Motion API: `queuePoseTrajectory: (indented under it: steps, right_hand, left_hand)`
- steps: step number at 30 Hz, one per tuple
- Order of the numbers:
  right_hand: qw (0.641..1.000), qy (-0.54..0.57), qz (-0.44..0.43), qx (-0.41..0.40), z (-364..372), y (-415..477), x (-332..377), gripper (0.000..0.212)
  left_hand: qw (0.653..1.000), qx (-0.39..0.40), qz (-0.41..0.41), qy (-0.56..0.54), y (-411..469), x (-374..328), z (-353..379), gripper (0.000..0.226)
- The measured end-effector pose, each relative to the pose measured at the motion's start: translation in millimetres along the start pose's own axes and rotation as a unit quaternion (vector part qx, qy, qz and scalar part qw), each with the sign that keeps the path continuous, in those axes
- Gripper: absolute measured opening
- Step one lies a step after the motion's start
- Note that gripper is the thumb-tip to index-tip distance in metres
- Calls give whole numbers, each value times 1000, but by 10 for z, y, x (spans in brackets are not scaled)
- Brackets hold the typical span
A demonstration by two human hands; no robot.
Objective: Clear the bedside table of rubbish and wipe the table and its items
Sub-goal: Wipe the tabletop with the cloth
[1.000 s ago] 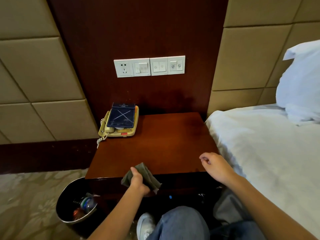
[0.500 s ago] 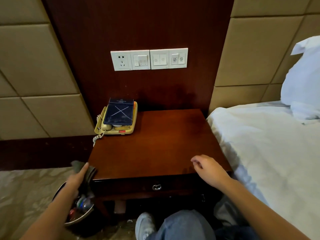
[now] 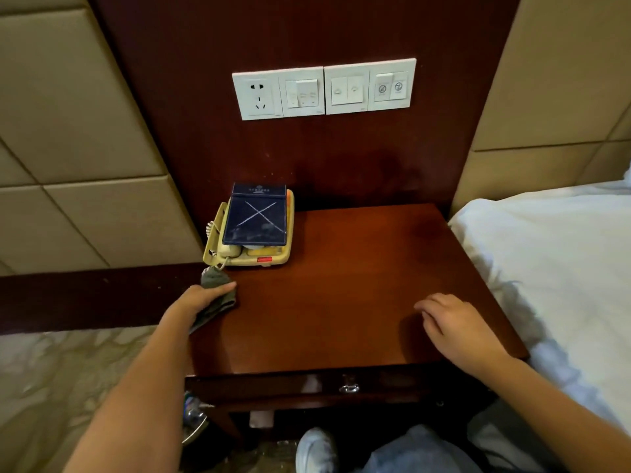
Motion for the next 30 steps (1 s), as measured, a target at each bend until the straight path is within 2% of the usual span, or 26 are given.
queuePoseTrajectory:
  steps: [5,10,12,14,16,18,20,22,24,27,30]
  right_hand:
    - [998,-28,-60,-13,-36,30,157,28]
    - [995,-56,-82,-28,-164,11,307,23]
    - [993,-60,-89,-39,-244,-31,367,22]
    - [993,-61,-89,-42,-319,-68,441,25]
    - [992,-59,-94,-55,-405,-140,499,28]
    - [992,-63,-98,-54,-471,-234,535,31]
    - [991,-70,-106,-47,-517,-329,545,33]
    - [988,-73,-129,-47,-597,-457,521,34]
    - [983,-90,-155,-50,-672,-572,462,32]
    - [977,-123,-156,-72,-765,-715,294,29]
    - [983,-112,-124,-77,-839,-809,100,29]
  left_hand:
    - [1000,12,1,4,-16,36,-9,63]
    - [994,56,-91,-7,-283,453,-91,79]
    - [992,66,-105,-26,-336,722,-116,92]
    - [991,70,-89,-74,-487,870,-85,81]
    - [997,0,-8,-79,-695,904,-46,52]
    - [988,-127,80,-32,-910,957,10,44]
    - [974,-191,125,7,-1153,1003,125,41]
    - [937,-263,194,126,-1294,973,230,40]
    - [871,-277,314,258,-1393,801,488,47]
    - [837,-116,415,338,-1663,426,1201,63]
    - [744,-26,453,491,-1791,165,1910,104]
Point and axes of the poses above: each hand's wrist, its own y-axis towards the middle knuckle, its own z-axis out of the palm, x = y × z, the point moved 5 cm from there along y, towards the middle knuckle, and after that the axes turned 2 degrees about -z, right-handed, at the moved point
